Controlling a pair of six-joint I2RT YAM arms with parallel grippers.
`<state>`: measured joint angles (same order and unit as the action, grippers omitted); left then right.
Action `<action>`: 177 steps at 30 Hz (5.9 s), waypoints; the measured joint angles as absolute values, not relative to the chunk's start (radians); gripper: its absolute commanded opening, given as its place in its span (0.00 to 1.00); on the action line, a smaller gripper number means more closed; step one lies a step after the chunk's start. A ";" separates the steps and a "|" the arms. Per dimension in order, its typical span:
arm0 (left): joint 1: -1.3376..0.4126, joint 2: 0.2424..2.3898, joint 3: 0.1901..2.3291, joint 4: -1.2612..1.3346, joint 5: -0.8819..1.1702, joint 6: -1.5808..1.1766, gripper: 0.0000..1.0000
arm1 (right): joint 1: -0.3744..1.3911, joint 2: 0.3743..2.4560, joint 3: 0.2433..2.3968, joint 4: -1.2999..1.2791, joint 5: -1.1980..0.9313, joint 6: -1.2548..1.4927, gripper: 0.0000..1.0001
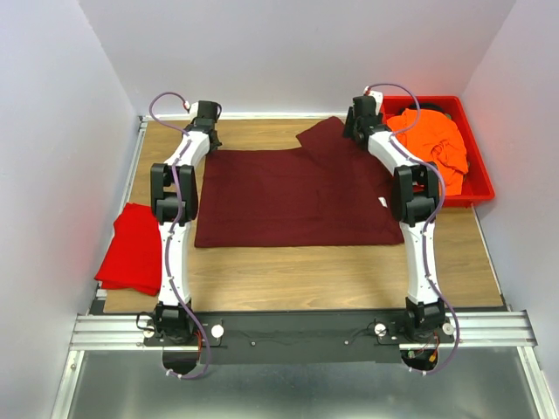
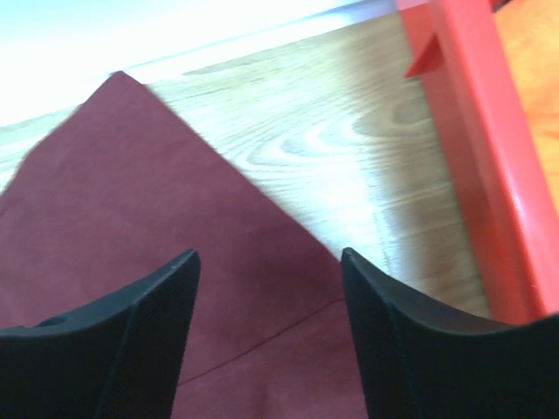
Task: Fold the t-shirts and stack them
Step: Fold the tshirt
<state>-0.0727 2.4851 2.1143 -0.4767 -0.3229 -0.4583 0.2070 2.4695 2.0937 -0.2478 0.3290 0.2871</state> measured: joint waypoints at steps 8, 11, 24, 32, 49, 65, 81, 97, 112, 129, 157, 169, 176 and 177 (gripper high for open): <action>-0.061 2.485 2.114 -0.472 -0.309 -0.459 0.00 | 0.185 2.473 2.088 -0.248 0.352 0.272 0.62; -0.059 2.485 2.114 -0.472 -0.305 -0.459 0.00 | 0.173 2.481 2.088 -0.248 0.346 0.272 0.62; -0.049 2.484 2.114 -0.472 -0.295 -0.458 0.00 | 0.152 2.533 2.108 -0.255 0.250 0.311 0.53; -0.037 2.483 2.115 -0.472 -0.278 -0.450 0.00 | 0.147 2.544 2.127 -0.256 0.200 0.366 0.30; -0.020 2.489 2.206 -0.500 -0.218 -0.414 0.00 | 0.102 2.562 2.184 -0.279 0.065 0.434 0.00; 0.017 2.489 2.198 -0.476 -0.183 -0.408 0.00 | 0.092 2.531 2.151 -0.280 0.038 0.456 0.00; 0.031 2.449 2.121 -0.450 -0.161 -0.410 0.00 | 0.083 2.397 2.033 -0.275 0.036 0.464 0.00; 0.040 2.271 1.904 -0.393 -0.137 -0.439 0.00 | 0.083 2.149 1.721 -0.213 0.035 0.482 0.00; 0.047 2.091 1.647 -0.344 -0.119 -0.479 0.00 | 0.083 1.927 1.397 -0.151 0.036 0.526 0.00; 0.053 1.969 1.499 -0.336 -0.118 -0.500 0.00 | 0.083 1.752 1.217 -0.138 0.044 0.576 0.00; 0.053 1.826 1.315 -0.299 -0.118 -0.525 0.00 | 0.083 1.592 1.053 -0.129 0.033 0.588 0.01; 0.053 1.781 1.218 -0.276 -0.115 -0.538 0.00 | 0.083 1.574 0.998 -0.128 0.033 0.596 0.00; 0.053 1.746 1.139 -0.254 -0.106 -0.555 0.00 | 0.083 1.556 0.958 -0.125 0.033 0.598 0.00; 0.053 1.743 1.124 -0.250 -0.104 -0.559 0.00 | 0.083 1.556 0.952 -0.125 0.033 0.600 0.00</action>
